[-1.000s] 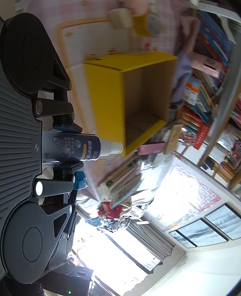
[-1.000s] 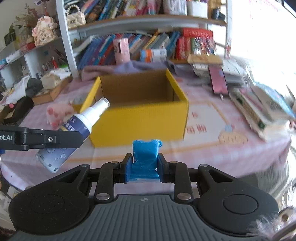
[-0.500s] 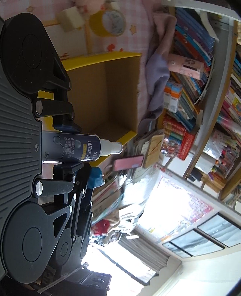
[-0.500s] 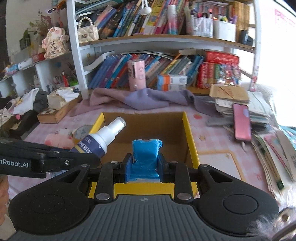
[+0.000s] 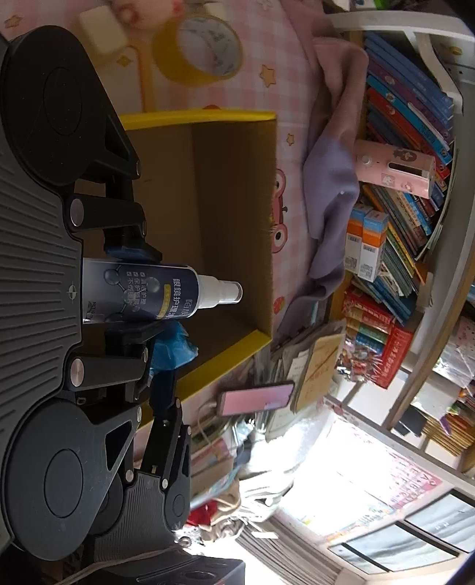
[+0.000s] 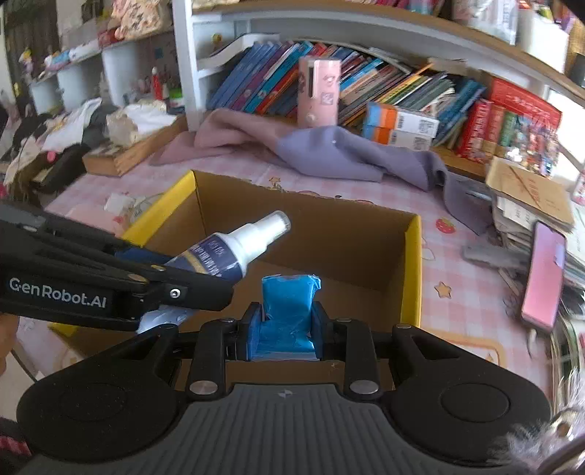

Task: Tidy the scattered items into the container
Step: 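Open both tools to drop the spray bottle and blue item into the box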

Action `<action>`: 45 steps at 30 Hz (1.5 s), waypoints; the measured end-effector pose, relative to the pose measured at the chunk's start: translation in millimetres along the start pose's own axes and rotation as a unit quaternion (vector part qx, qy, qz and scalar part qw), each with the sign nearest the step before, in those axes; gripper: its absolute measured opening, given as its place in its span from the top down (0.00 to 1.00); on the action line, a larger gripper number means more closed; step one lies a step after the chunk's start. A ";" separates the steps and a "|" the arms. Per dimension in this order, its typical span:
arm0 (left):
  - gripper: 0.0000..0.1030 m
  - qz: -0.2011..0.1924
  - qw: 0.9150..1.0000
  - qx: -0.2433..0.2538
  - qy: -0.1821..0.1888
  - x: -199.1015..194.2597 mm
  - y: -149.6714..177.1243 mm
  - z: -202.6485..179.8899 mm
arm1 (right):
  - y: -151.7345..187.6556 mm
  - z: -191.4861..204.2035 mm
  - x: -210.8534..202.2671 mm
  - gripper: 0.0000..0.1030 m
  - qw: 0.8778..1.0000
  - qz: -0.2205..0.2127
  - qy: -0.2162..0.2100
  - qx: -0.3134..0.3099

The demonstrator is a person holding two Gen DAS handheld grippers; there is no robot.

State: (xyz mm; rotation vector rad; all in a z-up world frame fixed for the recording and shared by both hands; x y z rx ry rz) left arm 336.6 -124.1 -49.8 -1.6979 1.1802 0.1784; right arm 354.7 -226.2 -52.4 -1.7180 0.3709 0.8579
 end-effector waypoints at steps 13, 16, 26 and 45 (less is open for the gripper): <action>0.70 0.030 0.997 -0.040 -0.058 29.0 -4.5 31.2 | -3.8 -1.5 52.3 0.74 0.996 0.057 -0.046 -0.057; 0.70 0.035 0.996 -0.043 -0.064 32.5 -4.0 32.3 | -2.8 -2.9 54.4 0.74 0.995 0.061 -0.048 -0.058; 0.70 0.040 0.995 -0.048 -0.073 36.7 -0.8 31.4 | 2.2 -3.8 58.6 0.74 0.993 0.077 -0.057 -0.061; 0.47 -0.048 0.992 -0.035 -0.109 19.9 -11.9 22.2 | -11.0 -6.9 51.1 0.47 0.998 0.034 -0.037 -0.034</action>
Point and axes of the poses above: each gripper's, at about its wrist camera, not at the fingertips, and x roughly the way its jaws point, z to its left, y to its underside, the point moved 7 cm from there along x, roughly the way its jaws point, and after that the axes turned 10 degrees about y, right-handed, at the moved point
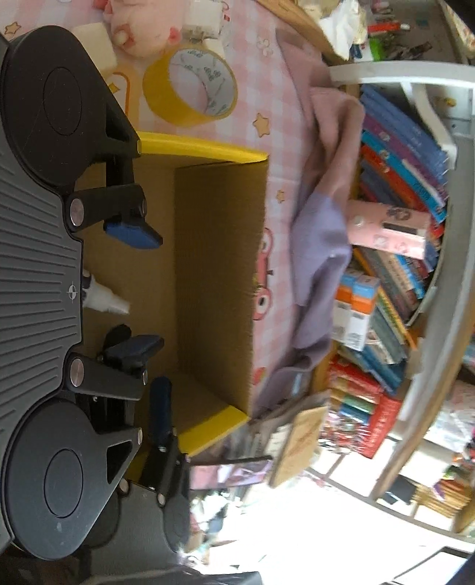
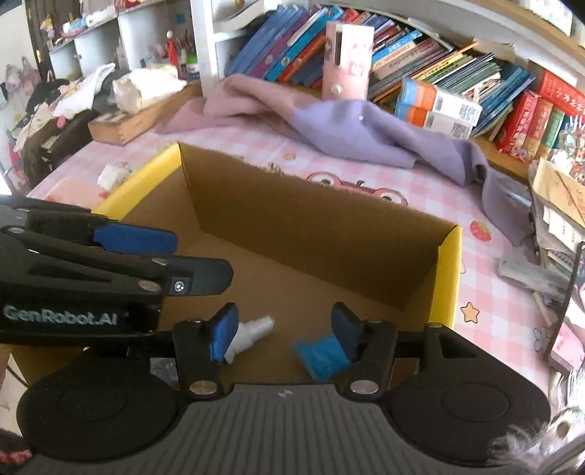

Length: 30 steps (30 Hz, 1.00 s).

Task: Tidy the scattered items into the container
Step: 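Open both tools to drop the spray bottle and blue item into the box, then withdraw both tools from the box toward the remaining items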

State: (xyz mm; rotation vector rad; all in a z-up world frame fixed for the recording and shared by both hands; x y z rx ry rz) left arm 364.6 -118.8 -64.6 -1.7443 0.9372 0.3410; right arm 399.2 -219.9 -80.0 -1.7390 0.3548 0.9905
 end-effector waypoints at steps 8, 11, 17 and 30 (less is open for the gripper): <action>0.32 -0.043 0.999 0.012 -0.011 -31.5 -9.3 -5.7 | -13.4 -12.2 -32.9 0.42 0.999 -0.037 0.018 0.013; 0.31 -0.055 0.998 0.004 -0.013 -40.2 -10.9 -4.6 | -11.7 -13.0 -41.5 0.42 0.998 -0.050 0.023 0.029; 0.29 -0.086 0.996 -0.009 -0.005 -57.5 2.5 -3.4 | -3.4 -7.5 -64.3 0.41 0.995 -0.071 0.061 0.034; 0.16 -0.110 0.992 0.055 -0.009 -132.7 46.6 2.1 | 36.4 31.2 -145.4 0.20 0.972 -0.139 0.148 0.117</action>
Point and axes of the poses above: each gripper's, at about its wrist camera, not at the fingertips, and x roughly the way its jaws point, z to its left, y to its underside, the point moved 7 cm from there along x, roughly the way its jaws point, and after that the axes turned 10 degrees about y, right-handed, at the moved point
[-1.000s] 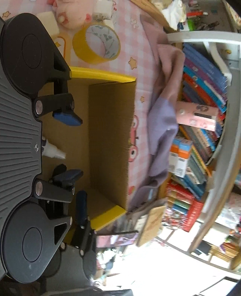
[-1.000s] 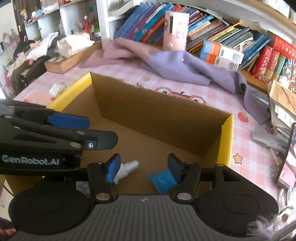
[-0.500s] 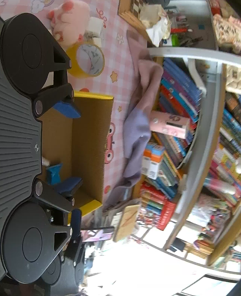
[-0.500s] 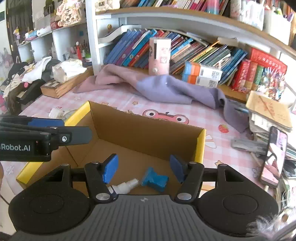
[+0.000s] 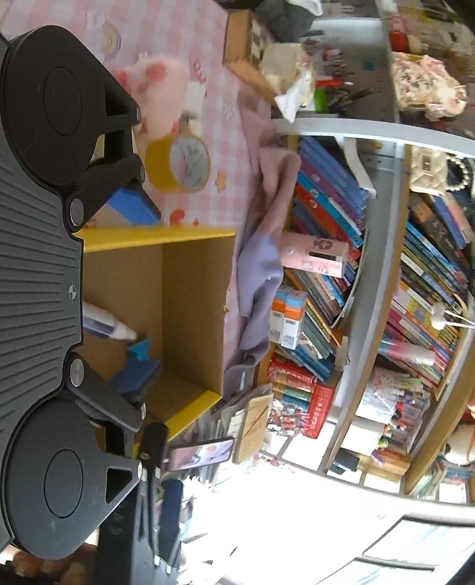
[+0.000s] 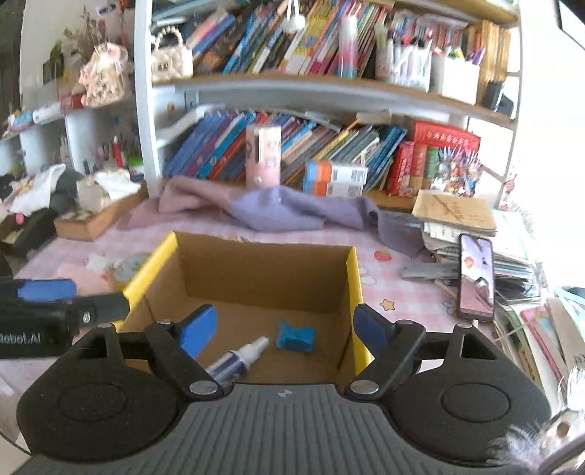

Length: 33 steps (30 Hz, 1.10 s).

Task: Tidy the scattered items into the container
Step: 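Withdraw both tools from the box toward the remaining items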

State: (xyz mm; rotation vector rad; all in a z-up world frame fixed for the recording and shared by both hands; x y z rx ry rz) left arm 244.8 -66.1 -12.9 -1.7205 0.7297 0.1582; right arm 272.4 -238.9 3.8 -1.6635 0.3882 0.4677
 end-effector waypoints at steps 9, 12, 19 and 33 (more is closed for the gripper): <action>0.04 0.012 1.000 -0.014 -0.007 -73.5 36.3 30.4 | 38.8 37.6 -72.0 0.14 0.998 -0.015 0.055 0.014; 0.04 0.026 0.999 -0.023 -0.021 -88.8 45.1 45.7 | 53.9 49.0 -88.8 0.14 0.998 -0.006 0.064 0.026; 0.04 0.026 0.997 0.025 -0.070 -123.4 61.5 69.8 | 73.6 75.1 -113.6 0.14 0.997 0.006 0.075 0.033; 0.01 0.054 0.995 0.019 -0.084 -155.5 80.1 100.1 | 83.0 157.5 -114.9 0.14 0.999 0.043 -0.016 -0.022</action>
Point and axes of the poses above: each gripper's, at about its wrist camera, not at the fingertips, and x roughly the way its jaws point, z to its left, y to its underside, the point moved 7 cm from there along x, roughly the way its jaws point, and after that the axes turned 10 degrees about y, right-handed, at the moved point
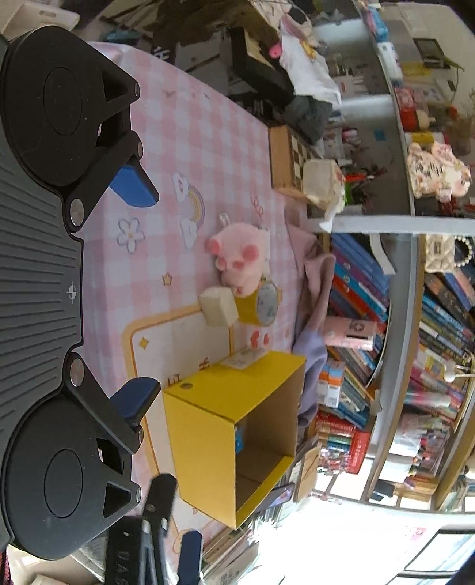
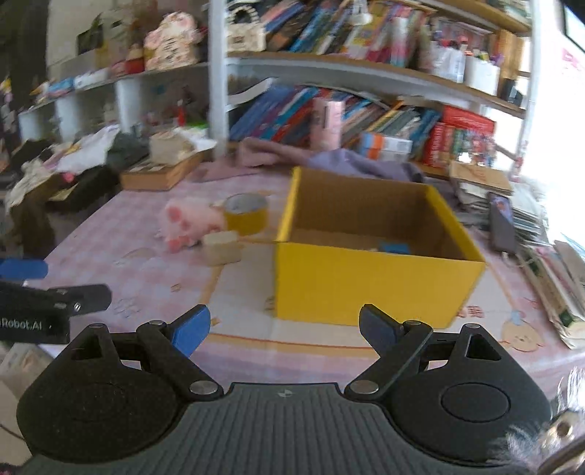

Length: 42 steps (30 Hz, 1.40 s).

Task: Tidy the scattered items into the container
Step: 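Withdraw both tools from the box toward the remaining items, then grasp the pink plush with the left tool while the right tool grasps the sponge block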

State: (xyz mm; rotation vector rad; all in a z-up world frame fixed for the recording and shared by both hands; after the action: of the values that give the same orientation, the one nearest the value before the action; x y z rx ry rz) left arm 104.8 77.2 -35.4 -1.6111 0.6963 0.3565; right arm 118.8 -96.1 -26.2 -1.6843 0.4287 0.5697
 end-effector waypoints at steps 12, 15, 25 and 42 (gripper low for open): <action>0.00 -0.008 1.000 -0.016 -0.021 -14.0 5.4 29.0 | 2.5 46.8 -0.9 0.14 0.998 0.007 -0.048 -0.044; 0.00 -0.001 0.999 -0.025 -0.024 -15.5 9.8 36.7 | 3.6 53.8 -0.3 0.14 0.997 0.010 -0.057 -0.045; 0.00 0.014 0.999 -0.042 -0.028 -13.8 17.8 52.7 | 7.8 79.3 5.8 0.14 0.994 0.021 -0.079 -0.073; 0.00 0.041 0.998 -0.031 -0.022 25.9 2.6 74.1 | -7.0 96.5 54.4 0.14 0.992 0.040 -0.093 -0.073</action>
State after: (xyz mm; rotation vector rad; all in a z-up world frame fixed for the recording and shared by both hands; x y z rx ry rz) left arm 135.1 143.1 -65.5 -1.6320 0.7253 0.4760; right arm 153.9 1.6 -65.4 -1.7409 0.3271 0.8270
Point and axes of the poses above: each gripper's, at about its wrist camera, not at the fingertips, and x roughly the way its jaws point, z to its left, y to its underside, the point moved 7 cm from there along x, roughly the way its jaws point, and after that the axes turned 10 degrees about y, right-handed, at the moved point
